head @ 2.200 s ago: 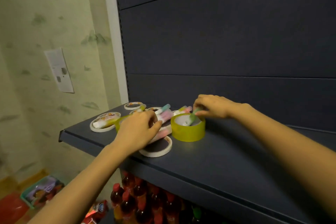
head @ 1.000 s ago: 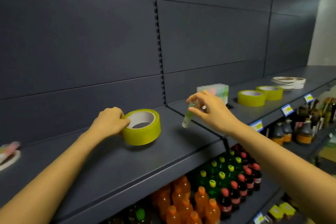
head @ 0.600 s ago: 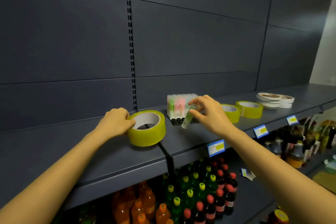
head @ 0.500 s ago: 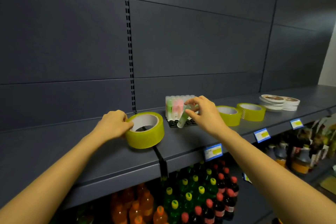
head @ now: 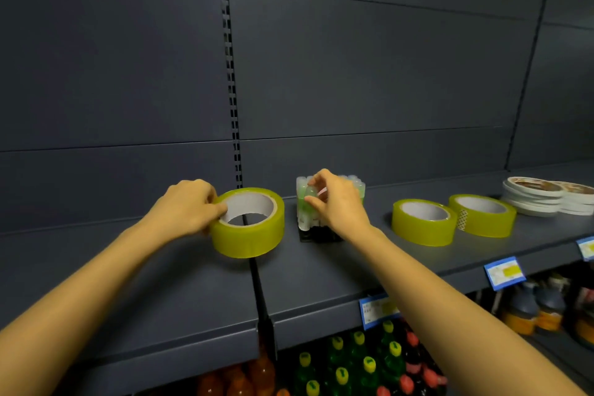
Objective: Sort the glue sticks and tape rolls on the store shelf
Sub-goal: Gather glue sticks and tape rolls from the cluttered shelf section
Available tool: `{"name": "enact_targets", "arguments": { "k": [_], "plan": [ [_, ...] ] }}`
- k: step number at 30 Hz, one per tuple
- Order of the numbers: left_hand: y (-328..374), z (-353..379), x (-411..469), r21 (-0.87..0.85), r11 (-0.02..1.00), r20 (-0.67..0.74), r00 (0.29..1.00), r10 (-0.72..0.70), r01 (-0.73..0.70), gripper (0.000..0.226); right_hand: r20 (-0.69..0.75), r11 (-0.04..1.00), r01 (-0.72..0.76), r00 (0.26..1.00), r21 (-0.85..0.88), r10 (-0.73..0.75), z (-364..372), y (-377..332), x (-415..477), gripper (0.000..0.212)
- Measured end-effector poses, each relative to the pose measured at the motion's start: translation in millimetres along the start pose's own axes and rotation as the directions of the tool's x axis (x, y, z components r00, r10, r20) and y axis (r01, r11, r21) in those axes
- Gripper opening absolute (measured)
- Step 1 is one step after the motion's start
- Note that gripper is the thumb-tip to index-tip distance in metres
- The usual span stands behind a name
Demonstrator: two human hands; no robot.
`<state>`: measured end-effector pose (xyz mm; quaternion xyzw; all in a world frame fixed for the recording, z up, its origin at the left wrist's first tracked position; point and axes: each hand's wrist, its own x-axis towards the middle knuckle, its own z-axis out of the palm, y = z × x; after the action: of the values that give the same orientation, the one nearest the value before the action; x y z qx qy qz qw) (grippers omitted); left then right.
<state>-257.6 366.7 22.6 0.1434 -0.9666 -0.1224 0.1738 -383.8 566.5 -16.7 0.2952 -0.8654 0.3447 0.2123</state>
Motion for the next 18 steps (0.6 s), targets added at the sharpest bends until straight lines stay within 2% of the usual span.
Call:
{"name": "enact_targets", "arguments": {
  "k": [3, 6, 9, 13, 18],
  "plan": [
    [5.1, -2.7, 11.9, -0.007, 1.0, -0.015, 1.0, 0.015, -0.015, 0.023, 0.036, 0.99, 0.073, 0.997, -0.125, -0.069, 3.1, 4.4, 8.3, 0.022],
    [12.1, -6.3, 23.8, -0.001, 0.999, -0.024, 0.999, 0.038, -0.038, 0.023, 0.073, 0.956, 0.157, 0.987, -0.248, -0.143, 1.0, 5.6, 13.4, 0.03],
    [21.4, -6.4, 33.3, -0.01, 0.998, -0.013, 0.998, 0.062, -0.062, 0.024, 0.144, 0.942, 0.197, 0.976, -0.273, -0.162, -9.1, 8.6, 20.8, 0.037],
    [46.3, -2.8, 46.0, -0.04, 0.992, 0.001, 0.993, 0.121, -0.121, 0.021, 0.15, 0.968, 0.161, 0.98, -0.194, -0.133, -43.0, 28.9, 26.7, 0.037],
    [104.1, 17.1, 63.0, -0.114, 0.97, 0.011, 0.976, 0.217, -0.215, 0.018, 0.067, 0.96, 0.075, 0.996, -0.271, -0.059, -102.0, 80.8, 28.0, 0.026]
  ]
}}
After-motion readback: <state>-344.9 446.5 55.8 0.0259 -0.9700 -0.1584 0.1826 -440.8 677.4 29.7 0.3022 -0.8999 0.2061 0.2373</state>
